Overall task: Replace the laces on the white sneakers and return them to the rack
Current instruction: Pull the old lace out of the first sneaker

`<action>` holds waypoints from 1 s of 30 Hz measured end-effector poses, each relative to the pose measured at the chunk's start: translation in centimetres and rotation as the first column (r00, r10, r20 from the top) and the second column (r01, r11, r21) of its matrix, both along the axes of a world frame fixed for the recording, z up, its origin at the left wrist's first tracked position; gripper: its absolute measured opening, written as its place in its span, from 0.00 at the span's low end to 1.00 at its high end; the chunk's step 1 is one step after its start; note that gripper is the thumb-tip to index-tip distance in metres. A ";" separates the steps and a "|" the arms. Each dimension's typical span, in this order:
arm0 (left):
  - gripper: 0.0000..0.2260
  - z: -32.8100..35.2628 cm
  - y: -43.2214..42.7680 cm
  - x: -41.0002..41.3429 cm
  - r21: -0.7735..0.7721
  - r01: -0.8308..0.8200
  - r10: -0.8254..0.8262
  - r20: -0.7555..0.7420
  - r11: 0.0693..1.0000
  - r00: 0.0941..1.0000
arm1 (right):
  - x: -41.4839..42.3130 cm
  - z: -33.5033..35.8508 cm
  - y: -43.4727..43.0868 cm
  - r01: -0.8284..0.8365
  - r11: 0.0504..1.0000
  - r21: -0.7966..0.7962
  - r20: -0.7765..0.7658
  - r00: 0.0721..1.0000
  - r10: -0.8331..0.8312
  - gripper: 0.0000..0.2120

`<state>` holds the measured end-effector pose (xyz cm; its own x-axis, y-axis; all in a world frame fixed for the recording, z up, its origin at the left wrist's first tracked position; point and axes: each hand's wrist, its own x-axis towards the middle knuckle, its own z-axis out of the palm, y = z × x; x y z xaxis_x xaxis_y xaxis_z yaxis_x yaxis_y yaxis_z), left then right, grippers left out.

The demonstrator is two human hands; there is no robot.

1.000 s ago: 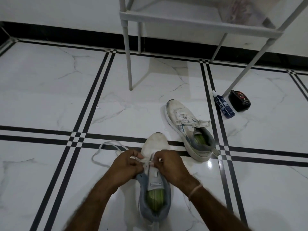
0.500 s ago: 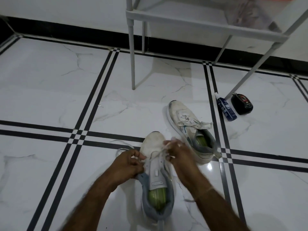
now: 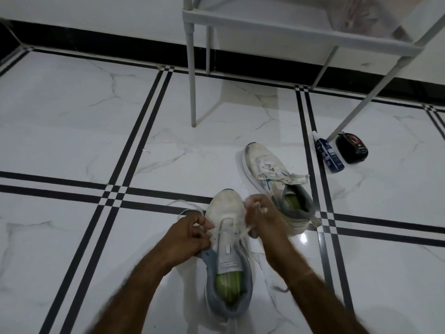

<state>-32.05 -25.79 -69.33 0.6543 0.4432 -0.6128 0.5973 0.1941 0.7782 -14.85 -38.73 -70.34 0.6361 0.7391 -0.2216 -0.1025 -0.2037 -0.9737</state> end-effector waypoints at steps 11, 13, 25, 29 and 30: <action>0.14 0.0 0.2 0.0 -0.003 -0.004 0.004 -0.013 1.000 1.000 | -0.2 0.8 0.4 -0.019 0.999 -0.034 0.037 0.999 0.020 0.06; 0.15 0.1 0.3 0.1 0.007 0.002 -0.002 -0.015 1.000 1.000 | -2.0 -1.2 0.3 -0.268 0.906 -0.329 0.410 0.823 0.393 0.06; 0.16 -0.4 -0.5 0.9 0.193 -0.047 0.054 -0.030 0.980 0.998 | -1.2 0.4 -2.2 0.168 0.914 -0.369 0.688 0.710 0.147 0.27; 0.18 -0.2 -1.0 1.9 0.278 -0.081 0.093 -0.031 0.957 0.995 | -2.0 0.3 -1.8 -0.203 0.777 -0.595 0.224 0.887 0.403 0.23; 0.17 -0.1 -1.1 2.0 0.270 -0.088 0.102 -0.039 0.959 0.994 | -2.1 0.2 -1.7 -0.187 0.773 -0.606 0.259 0.873 0.414 0.21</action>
